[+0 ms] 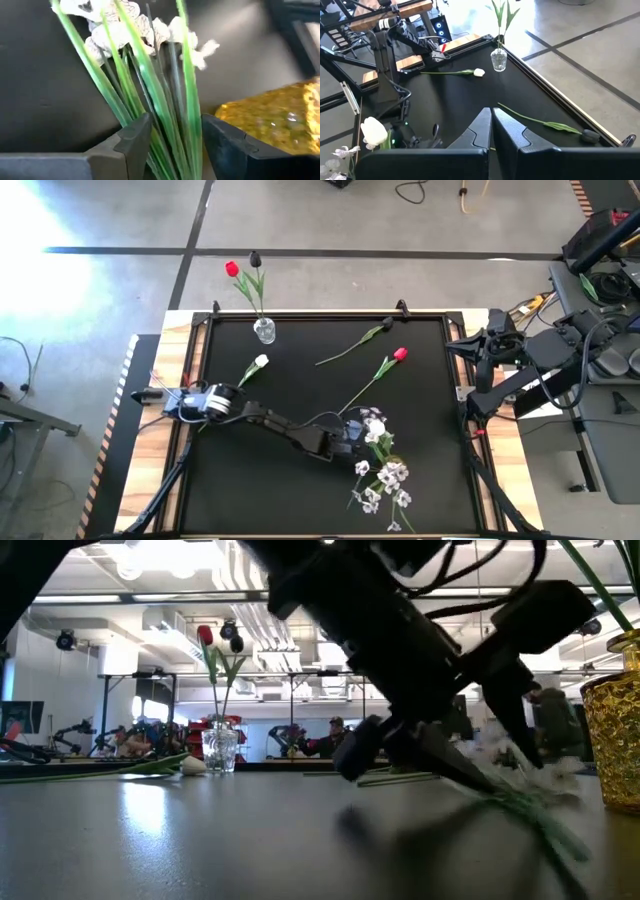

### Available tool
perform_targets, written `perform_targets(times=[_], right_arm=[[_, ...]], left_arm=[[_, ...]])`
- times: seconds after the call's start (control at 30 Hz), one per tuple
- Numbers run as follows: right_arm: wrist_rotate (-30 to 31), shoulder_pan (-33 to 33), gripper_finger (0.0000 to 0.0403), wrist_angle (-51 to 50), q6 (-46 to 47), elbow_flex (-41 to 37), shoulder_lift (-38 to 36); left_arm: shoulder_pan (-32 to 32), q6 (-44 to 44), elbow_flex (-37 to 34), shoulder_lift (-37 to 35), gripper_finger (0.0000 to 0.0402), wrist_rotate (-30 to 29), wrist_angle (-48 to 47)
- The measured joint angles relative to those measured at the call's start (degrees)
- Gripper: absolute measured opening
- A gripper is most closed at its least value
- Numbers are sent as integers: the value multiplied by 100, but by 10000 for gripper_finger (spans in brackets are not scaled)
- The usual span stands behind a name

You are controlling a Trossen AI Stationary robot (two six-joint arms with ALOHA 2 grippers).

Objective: Sort flowers into vase by color
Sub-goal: Put the white flower into the yellow vase

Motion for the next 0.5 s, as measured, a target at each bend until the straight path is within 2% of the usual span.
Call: perform_targets(times=[0.17, 0.27, 0.4, 0.5], right_arm=[[4, 0, 9, 0, 0, 0, 0], [4, 0, 9, 0, 1, 0, 0], [3, 0, 9, -2, 0, 0, 0], [2, 0, 9, -4, -8, 0, -1]], left_arm=[[3, 273, 759, 327, 138, -75, -1082], [5, 465, 1076, 435, 99, -67, -1595], [16, 736, 1384, 431, 26, -150, -2480], [31, 824, 1580, 376, 9, -306, -3137]])
